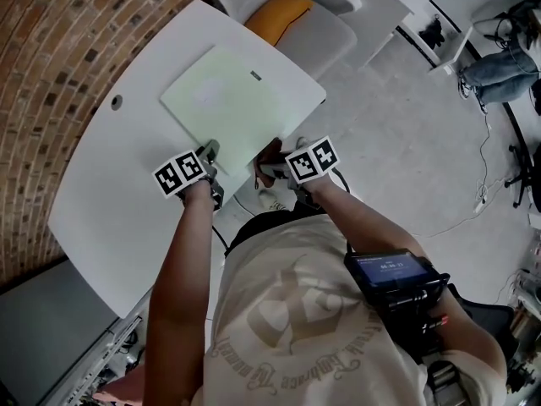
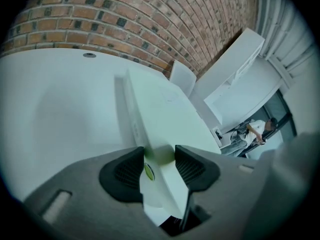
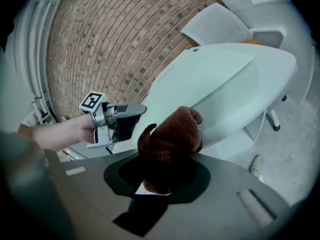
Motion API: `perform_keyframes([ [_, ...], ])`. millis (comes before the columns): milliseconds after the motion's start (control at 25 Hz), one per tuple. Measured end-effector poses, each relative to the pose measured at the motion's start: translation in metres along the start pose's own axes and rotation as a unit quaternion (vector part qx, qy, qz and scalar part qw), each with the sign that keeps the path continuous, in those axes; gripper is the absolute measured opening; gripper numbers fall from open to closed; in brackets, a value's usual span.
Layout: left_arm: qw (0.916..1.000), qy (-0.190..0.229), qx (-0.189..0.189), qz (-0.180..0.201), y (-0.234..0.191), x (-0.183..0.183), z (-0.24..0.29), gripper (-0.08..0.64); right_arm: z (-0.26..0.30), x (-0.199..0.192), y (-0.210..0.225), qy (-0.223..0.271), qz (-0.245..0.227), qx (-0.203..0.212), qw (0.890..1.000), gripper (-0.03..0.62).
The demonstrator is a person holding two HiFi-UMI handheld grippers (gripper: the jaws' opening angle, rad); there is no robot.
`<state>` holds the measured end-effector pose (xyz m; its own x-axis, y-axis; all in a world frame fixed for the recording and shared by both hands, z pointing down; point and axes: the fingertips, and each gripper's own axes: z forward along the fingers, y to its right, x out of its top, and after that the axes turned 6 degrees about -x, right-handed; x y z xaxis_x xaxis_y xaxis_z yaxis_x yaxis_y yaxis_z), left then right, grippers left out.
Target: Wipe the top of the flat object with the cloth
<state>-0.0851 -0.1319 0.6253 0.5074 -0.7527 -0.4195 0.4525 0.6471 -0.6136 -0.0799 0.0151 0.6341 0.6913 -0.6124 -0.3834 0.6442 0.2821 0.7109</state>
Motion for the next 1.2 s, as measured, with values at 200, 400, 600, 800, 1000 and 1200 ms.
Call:
perform_keyframes([
  [200,0.9999,0.007,-0.008,0.004,0.001,0.000,0.000,0.202,0.023,-0.017,-0.026,-0.021,-0.028,0.018,0.999,0.107],
  [400,0.9996,0.022,-0.018,0.005,0.002,0.000,-0.002,0.202,0.044,-0.032,-0.046,-0.054,-0.054,0.023,0.997,0.109],
  [600,0.9996,0.019,-0.020,0.004,0.001,-0.002,-0.003,0.202,0.059,-0.045,-0.064,-0.075,-0.069,0.047,0.994,0.109],
  [800,0.9995,0.027,-0.019,-0.004,-0.001,-0.001,-0.004,0.202,0.067,-0.053,-0.076,-0.083,-0.084,0.071,0.990,0.109],
  [1000,0.9990,0.036,-0.026,-0.001,0.001,-0.003,-0.013,0.201,0.054,-0.062,-0.071,-0.094,-0.116,0.070,0.986,0.109],
  [1200,0.9972,0.059,-0.037,0.029,0.007,-0.017,-0.042,0.178,0.017,-0.059,-0.056,-0.075,-0.133,0.060,0.986,0.109],
])
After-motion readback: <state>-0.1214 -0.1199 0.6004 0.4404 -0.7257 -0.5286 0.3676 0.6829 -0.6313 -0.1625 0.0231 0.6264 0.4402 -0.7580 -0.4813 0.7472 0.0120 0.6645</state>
